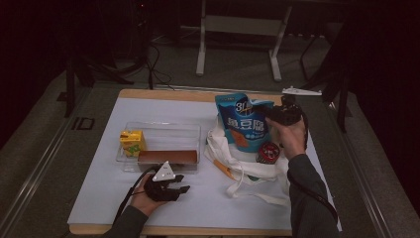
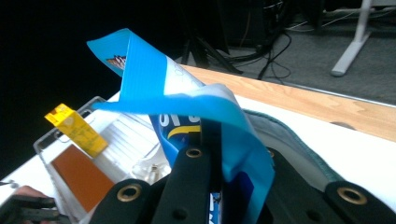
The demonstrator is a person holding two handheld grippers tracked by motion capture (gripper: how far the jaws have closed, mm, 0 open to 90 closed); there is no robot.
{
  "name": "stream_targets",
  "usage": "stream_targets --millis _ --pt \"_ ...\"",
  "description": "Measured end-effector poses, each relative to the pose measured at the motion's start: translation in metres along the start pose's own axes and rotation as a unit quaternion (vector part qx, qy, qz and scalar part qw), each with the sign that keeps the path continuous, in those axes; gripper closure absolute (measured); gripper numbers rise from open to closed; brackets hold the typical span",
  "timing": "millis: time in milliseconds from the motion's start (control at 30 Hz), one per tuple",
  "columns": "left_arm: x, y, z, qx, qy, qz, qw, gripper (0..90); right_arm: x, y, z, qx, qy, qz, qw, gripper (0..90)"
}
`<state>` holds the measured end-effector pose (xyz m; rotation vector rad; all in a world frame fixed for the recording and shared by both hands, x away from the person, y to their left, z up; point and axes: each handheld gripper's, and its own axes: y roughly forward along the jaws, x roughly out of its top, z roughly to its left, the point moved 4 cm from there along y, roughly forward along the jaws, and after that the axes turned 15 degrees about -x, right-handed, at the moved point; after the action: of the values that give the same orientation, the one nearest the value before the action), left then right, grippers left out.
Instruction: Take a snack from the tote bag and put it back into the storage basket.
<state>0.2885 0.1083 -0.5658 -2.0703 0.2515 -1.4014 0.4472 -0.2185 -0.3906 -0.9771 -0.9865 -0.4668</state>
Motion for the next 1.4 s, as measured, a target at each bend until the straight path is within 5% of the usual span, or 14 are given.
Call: stream_targets --millis 400,1400 --pt "0.000 -0.001 0.002 -0.003 -0.010 -0.007 0.9999 51.5 -0.003 -0.005 -0.011 0.042 0.076 -0.013 0.9961 90.0" --pt "-0.001 0.002 -0.001 -0.030 0.007 0.005 0.9995 51.4 0.020 -0.025 0.001 0.087 0.073 -0.027 0.9932 90.0"
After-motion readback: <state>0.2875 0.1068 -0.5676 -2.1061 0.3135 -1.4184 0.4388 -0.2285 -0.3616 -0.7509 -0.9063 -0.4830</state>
